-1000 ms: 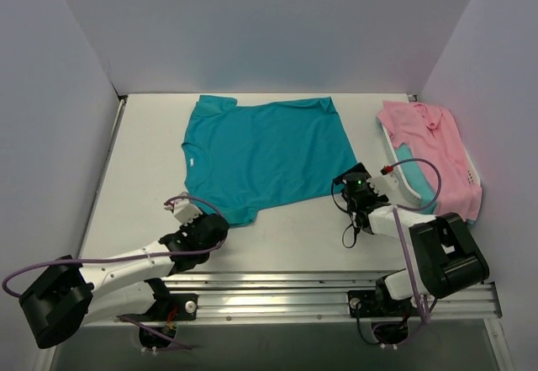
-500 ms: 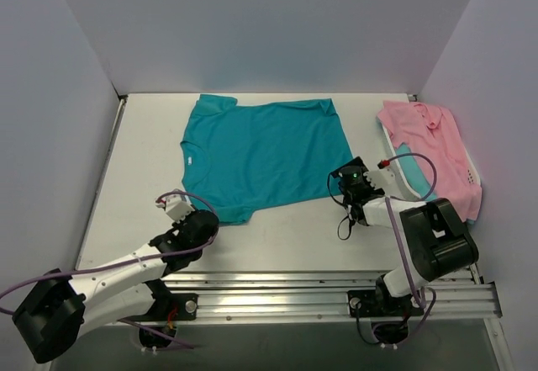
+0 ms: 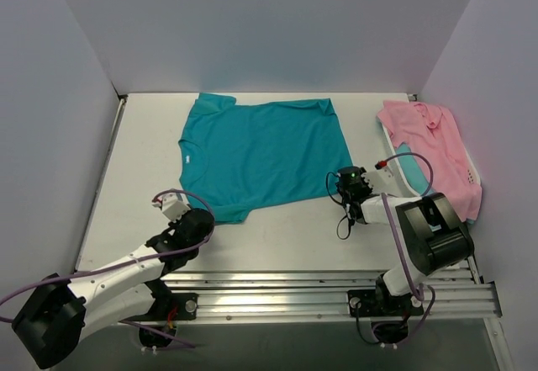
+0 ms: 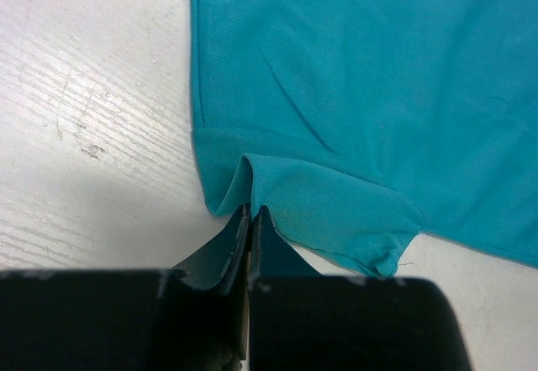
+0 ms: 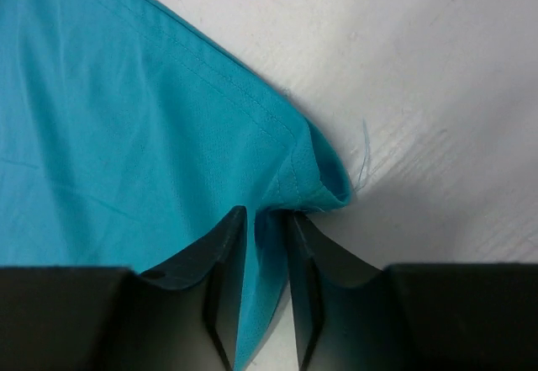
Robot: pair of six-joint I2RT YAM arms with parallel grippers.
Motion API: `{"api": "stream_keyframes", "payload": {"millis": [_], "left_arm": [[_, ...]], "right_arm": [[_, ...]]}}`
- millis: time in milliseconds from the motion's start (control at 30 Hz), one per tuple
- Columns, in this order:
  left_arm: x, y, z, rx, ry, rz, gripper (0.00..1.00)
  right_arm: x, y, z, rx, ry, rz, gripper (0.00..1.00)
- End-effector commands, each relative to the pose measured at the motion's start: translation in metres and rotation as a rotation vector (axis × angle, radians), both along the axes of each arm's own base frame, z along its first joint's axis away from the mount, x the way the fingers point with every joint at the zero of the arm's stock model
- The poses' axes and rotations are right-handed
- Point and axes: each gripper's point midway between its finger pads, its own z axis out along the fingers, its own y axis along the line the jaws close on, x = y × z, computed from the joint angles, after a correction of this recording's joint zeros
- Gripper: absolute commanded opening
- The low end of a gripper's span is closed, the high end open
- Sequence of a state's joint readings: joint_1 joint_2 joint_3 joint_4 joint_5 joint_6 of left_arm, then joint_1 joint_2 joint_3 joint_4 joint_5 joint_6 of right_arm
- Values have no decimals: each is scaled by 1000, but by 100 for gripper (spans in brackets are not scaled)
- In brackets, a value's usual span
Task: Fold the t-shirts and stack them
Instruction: Grap the side of the flattened tshirt closest away from the robot with both arms
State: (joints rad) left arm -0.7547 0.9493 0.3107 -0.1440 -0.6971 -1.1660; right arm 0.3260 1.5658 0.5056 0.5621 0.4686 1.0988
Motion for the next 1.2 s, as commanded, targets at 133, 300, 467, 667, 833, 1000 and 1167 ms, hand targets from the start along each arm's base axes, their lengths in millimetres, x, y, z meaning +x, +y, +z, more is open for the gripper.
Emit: {"api": "stream_keyframes", "payload": {"millis": [133,300,467,667,833,1000,1167], "left_arm": [[7,-4,3,-22,-23,-10,2],[9,-1,7,-4,-23,-6,2],[5,7,31,33,-32,-10,2],[-6,19,65,19,-79,-14,2],[-12,24,90,5,-116,-28,2],[-4,19,114,1,-153,-41,2],[17,6,129,41,-173,-48,2]], "right_arm": [[-15,-3,-15,-12,69,9,0],[-17,-1,-14,-4,71,17,0],[-29,3,-7,-16,77,33,0],[-54,1,8,-24,73,49,0],[-72,-7,38,-26,33,55,0],[-73,-13,75,-38,-33,50,0],[-60,-12,92,-61,-47,42,0]]}}
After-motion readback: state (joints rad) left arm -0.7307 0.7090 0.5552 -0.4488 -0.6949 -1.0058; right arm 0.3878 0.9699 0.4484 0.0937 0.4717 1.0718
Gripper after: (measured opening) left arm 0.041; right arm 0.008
